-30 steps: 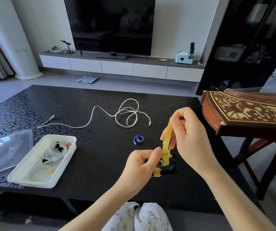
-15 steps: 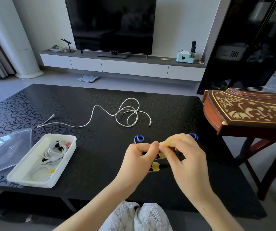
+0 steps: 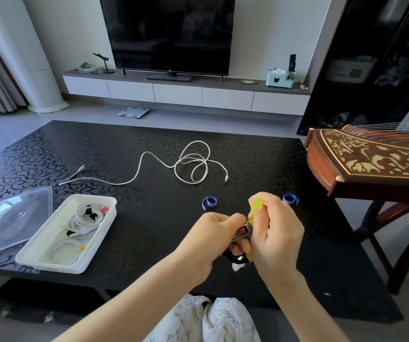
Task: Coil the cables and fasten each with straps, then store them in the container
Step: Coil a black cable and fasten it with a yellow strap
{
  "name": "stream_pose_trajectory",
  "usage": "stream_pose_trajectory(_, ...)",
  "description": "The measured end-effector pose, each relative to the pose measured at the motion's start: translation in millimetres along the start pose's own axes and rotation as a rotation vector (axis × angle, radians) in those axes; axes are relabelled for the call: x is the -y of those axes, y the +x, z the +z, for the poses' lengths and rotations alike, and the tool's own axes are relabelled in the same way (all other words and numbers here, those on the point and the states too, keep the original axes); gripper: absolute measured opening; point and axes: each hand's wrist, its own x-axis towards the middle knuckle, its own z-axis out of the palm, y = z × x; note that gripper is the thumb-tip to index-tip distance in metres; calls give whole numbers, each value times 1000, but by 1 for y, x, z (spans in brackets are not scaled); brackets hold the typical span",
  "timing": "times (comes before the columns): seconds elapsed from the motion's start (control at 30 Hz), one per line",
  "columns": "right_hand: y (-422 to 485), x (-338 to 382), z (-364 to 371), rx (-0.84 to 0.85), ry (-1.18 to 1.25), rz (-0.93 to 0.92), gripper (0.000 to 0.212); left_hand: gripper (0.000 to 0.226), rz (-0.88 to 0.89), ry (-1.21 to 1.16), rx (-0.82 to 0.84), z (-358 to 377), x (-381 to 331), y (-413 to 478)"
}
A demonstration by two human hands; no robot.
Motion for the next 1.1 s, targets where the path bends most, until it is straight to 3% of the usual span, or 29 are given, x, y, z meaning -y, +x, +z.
stream_pose_trajectory(0.13,7,-2,-2,17,64,84,12,40,225,81,-189,4,-4,-7)
stream_pose_trajectory(0.27,13,1,-7,69,151,182,18,38,481,199,-111,3,-10,-19)
stream_pose_trajectory(0.37,15,0,-14,202,147,232,21,34,521,302,-51,-2,-11,-20)
stream_pose_trajectory(0.5,34,-6,-27,507,287,510,25,29,478,439,2,-10,-10,-16)
stream_pose_trajectory(0.6,50,-7,-35,569,213,403,22,33,404,430,28,-12,-10,-12)
stream_pose_trajectory(0.8,40,10,-46,364,-30,-81,28,31,234,61,2,-12,-10,-10)
stream_pose_trajectory(0.97,15,2,-47,338,32,-188,21,55,129,-216,102,-13,-14,-13)
stream_pose_trajectory(1.1,12,1,-50,464,119,-191,19,39,81,-295,121,-17,-12,-9)
